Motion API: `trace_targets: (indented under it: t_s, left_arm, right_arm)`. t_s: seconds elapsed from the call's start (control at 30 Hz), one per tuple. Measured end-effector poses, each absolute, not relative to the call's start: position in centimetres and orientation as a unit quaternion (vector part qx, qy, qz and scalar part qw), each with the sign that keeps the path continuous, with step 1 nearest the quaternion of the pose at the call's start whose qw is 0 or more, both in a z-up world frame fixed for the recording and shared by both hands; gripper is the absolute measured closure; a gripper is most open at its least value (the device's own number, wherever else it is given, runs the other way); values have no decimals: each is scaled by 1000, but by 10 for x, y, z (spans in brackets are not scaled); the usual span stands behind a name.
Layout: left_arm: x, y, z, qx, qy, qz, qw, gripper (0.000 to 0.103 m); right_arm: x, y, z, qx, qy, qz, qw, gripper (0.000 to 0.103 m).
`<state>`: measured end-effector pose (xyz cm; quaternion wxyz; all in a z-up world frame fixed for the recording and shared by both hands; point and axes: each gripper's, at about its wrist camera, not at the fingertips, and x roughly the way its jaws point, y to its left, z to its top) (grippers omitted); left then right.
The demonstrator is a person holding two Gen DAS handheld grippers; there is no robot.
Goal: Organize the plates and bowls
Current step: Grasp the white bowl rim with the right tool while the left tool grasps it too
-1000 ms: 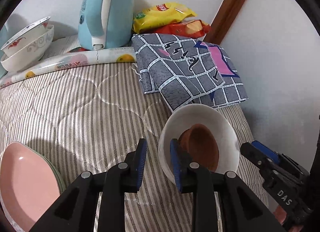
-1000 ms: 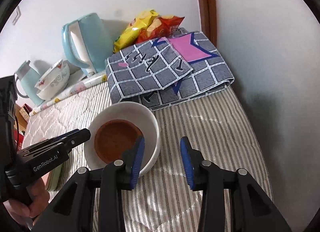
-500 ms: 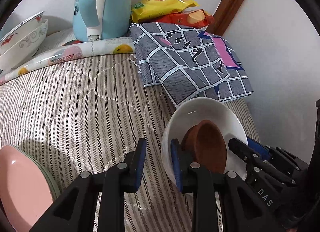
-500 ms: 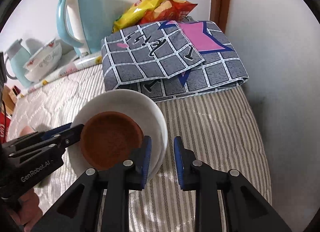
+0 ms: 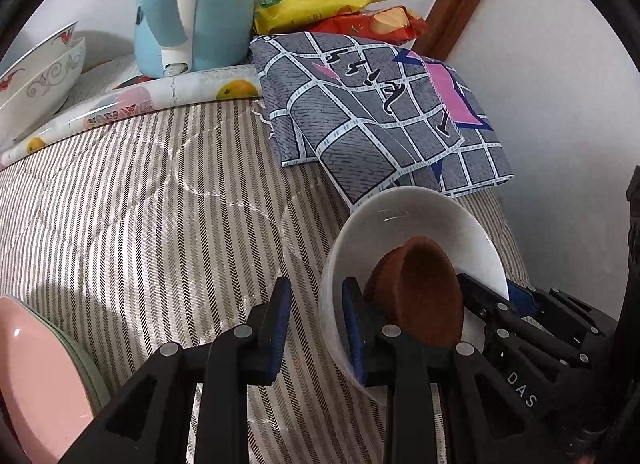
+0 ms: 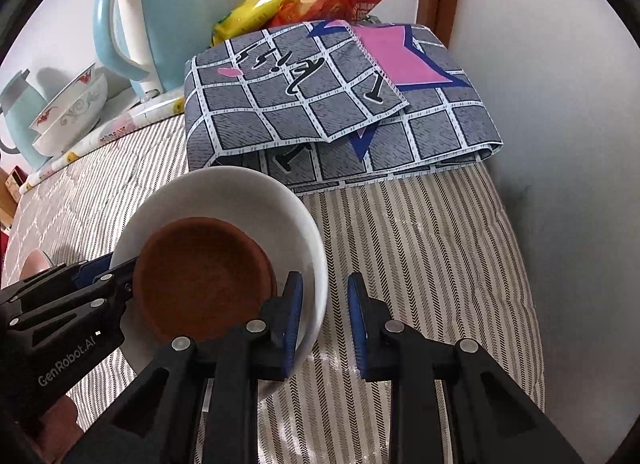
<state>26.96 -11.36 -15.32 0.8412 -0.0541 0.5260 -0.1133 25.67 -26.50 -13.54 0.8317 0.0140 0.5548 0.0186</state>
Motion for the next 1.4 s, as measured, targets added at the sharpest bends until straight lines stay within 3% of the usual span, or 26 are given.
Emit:
trace_targets:
  t_s: [0.5,0.8,1.07,1.23,1.4]
  left_arm:
    - [273,-115,-162,-59,524,-110,842,76]
    - [274,-108,-164,-69,533,-111,836,64]
    - [272,-106,-163,-69,531,-111,837,63]
    - [271,-105,-163,-81,529,-110,837,67]
    - [267,-108,-162,-91,520,-128,840,83]
  right_arm:
    - [256,-264,-137,11,543,18,839,79]
    - [255,-263,-136,0,536,6,844,75]
    - [255,-268,-138,22,539,8,842,75]
    - [254,-265,-137,16,535,9,844,76]
    - [252,-261,-136,25,532,18,846,90]
